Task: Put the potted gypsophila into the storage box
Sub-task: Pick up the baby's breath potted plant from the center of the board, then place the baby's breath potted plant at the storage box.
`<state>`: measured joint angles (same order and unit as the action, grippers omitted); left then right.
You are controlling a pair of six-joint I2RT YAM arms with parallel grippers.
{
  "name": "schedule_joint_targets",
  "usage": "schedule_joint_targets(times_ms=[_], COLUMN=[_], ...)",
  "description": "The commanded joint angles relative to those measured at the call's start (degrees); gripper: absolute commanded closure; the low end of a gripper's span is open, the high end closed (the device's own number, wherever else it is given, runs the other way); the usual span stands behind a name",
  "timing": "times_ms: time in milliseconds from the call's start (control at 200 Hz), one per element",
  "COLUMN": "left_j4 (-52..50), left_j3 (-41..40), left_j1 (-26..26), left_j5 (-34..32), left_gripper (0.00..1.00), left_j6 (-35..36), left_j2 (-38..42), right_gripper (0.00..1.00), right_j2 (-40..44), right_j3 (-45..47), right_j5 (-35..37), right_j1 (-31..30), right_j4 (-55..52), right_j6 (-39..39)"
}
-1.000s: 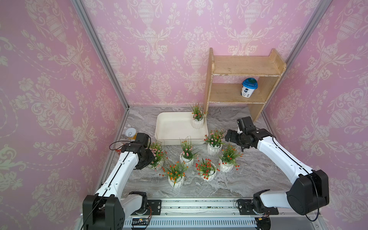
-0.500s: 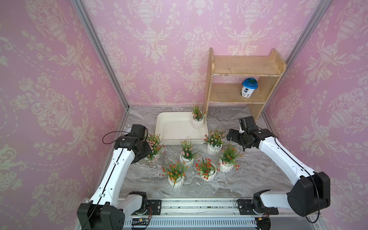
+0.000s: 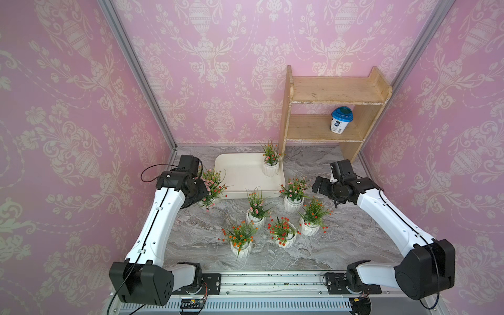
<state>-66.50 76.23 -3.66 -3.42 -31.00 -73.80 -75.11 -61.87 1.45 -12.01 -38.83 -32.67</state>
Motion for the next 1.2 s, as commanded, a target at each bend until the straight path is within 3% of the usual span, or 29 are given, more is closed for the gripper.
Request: schedule_joint_targets(times_ms=[0, 265, 480, 856, 1191], left_j4=[2.26, 4.51, 9.80, 18.77, 21.85], left_j3=[4.66, 13.21, 16.75, 23.80, 32.80], left_j1=[-0.15, -0.32, -1.14, -2.86, -7.57], left_j5=[1.64, 0.45, 1.49, -2.12, -2.38], left_gripper=[1.00, 1.00, 1.00, 1.00, 1.00], left_j6=[1.77, 4.54, 3.15, 2.38, 1.83], left_j2=[-2.02, -9.84, -15.45, -28.40, -39.08], right_gripper=[0.02, 0.01, 0.01, 0.01, 0.02], right_j2=[1.88, 2.73, 2.13, 0.11, -2.40], right_j3=[0.86, 1.59, 1.88, 0.61, 1.29], right_j5=[-0.73, -2.24, -3.21, -3.65, -4.71], right_j1=[0.62, 2.24, 3.23, 4.58, 6.08], right_j4=[-1.03, -1.35, -1.20, -1.51, 0.11], right_j6=[1.76, 3.28, 3.55, 5.14, 5.94])
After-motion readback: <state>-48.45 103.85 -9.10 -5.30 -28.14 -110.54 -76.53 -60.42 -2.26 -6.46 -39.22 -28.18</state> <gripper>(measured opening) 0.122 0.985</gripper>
